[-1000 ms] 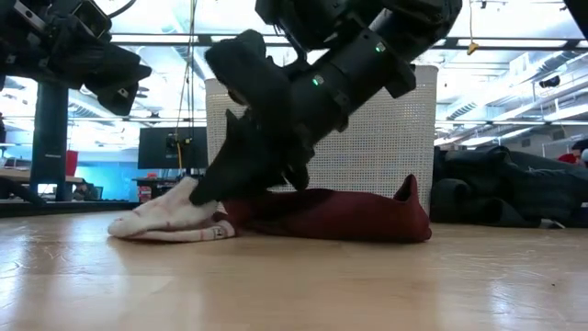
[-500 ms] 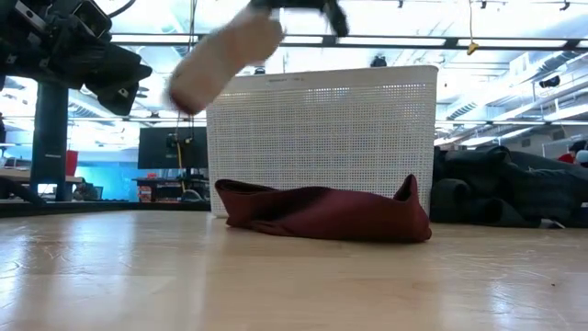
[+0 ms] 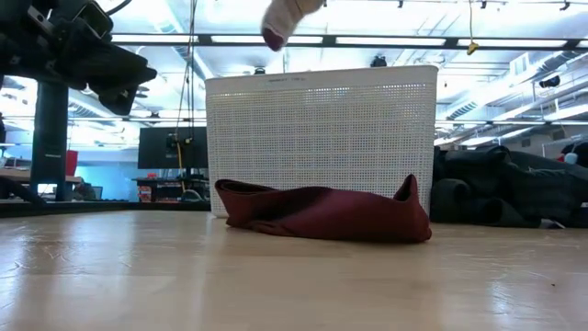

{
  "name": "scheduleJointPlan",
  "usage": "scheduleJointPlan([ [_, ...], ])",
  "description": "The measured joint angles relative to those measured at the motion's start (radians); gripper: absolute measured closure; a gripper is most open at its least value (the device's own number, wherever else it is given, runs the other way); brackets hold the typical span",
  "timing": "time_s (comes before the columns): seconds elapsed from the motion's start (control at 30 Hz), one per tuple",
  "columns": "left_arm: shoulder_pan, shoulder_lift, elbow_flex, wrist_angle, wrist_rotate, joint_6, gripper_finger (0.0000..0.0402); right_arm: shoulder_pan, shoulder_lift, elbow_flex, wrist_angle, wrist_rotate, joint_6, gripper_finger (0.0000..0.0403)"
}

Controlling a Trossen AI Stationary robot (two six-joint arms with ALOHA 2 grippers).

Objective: Sort clothes
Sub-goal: Put the white pink sock into the laundry organizer

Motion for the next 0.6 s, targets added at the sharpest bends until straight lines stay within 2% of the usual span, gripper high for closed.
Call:
scheduleJointPlan([
  [0.2,0.000,0.000,0.000,0.000,-0.008,0.000,0.0295,-0.145,-0.001,0.009,-0.123,-0.028,0.010,0.0402],
  [0.4,0.000,0.000,0.000,0.000,-0.007,-0.001,0.0295,-0.271,0.079,-0.048,-0.328,-0.209,0.120,0.0402],
  [0.6,0.000,0.000,0.000,0.000,-0.007,-0.003,0.0295,-0.354,0.194,-0.158,-0.313,-0.413,0.146,0.0397],
])
